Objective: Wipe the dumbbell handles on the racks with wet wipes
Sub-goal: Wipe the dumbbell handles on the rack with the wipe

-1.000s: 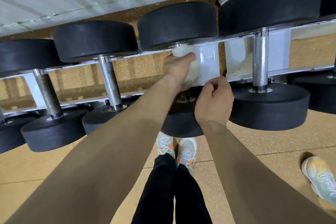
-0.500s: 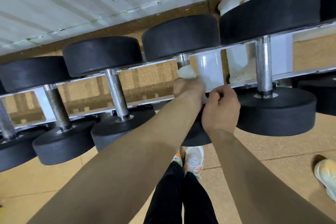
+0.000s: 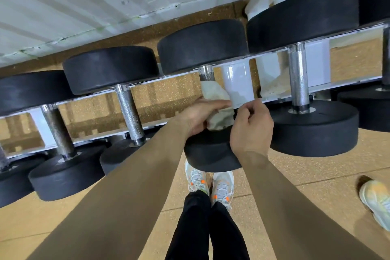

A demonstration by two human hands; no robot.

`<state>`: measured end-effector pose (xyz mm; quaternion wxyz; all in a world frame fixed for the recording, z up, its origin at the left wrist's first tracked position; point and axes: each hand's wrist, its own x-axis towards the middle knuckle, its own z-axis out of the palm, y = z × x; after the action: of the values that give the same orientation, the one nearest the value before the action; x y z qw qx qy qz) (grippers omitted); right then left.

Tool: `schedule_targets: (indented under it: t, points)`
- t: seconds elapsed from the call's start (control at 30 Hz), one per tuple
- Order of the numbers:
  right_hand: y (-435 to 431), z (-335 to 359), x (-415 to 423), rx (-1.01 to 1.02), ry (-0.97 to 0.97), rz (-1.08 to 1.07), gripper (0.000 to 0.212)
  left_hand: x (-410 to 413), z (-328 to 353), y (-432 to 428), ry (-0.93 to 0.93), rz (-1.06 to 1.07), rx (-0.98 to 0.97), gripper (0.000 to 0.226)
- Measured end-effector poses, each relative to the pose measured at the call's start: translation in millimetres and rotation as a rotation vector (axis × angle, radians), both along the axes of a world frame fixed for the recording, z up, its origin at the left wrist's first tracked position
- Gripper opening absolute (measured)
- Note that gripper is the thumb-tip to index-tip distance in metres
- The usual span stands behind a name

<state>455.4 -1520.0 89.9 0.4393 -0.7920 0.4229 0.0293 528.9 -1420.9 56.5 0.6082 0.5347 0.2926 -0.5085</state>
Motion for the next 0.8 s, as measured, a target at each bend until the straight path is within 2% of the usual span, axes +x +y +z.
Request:
schedule_targets:
  t: [0.13, 0.23, 0.3, 0.47, 0.6, 0.7, 0.8]
  points:
    - [0.8, 0.4, 0.3, 0.0, -0.001, -0.005, 0.025, -0.7, 8.0, -27.1, -0.111, 0.031, 0.438, 0.025]
    - [1.0, 1.3, 0.1, 0.012, 0.011, 0.001, 0.021, 13.9, 9.7, -45.1, -0.086, 0.195, 0.584, 0.022]
    - [0.8, 1.5, -0.2, 0.015, 0.006, 0.006, 0.02, 36.8, 9.1, -48.9, -0.118, 0.205, 0.576, 0.014]
    - [0.9, 1.0, 0.1, 0.012, -0.002, 0.011, 0.024, 46.6, 3.1, -36.6, -0.258, 0.248, 0.494, 0.028]
    - [1.2, 2.3, 0.2, 0.004, 0.0, 0.01, 0.02, 14.6, -11.9, -9.6, -0.166, 0.038, 0.178, 0.031]
    - [0.4, 1.0, 1.2, -0.003, 0.004, 0.011, 0.023, -3.2, -13.0, -4.0, -0.167, -0.162, 0.269, 0.032]
    - [0.0, 1.7, 0.8, -0.003, 0.015, 0.011, 0.026, -4.5, -4.1, -12.7, -0.214, -0.171, 0.424, 0.028]
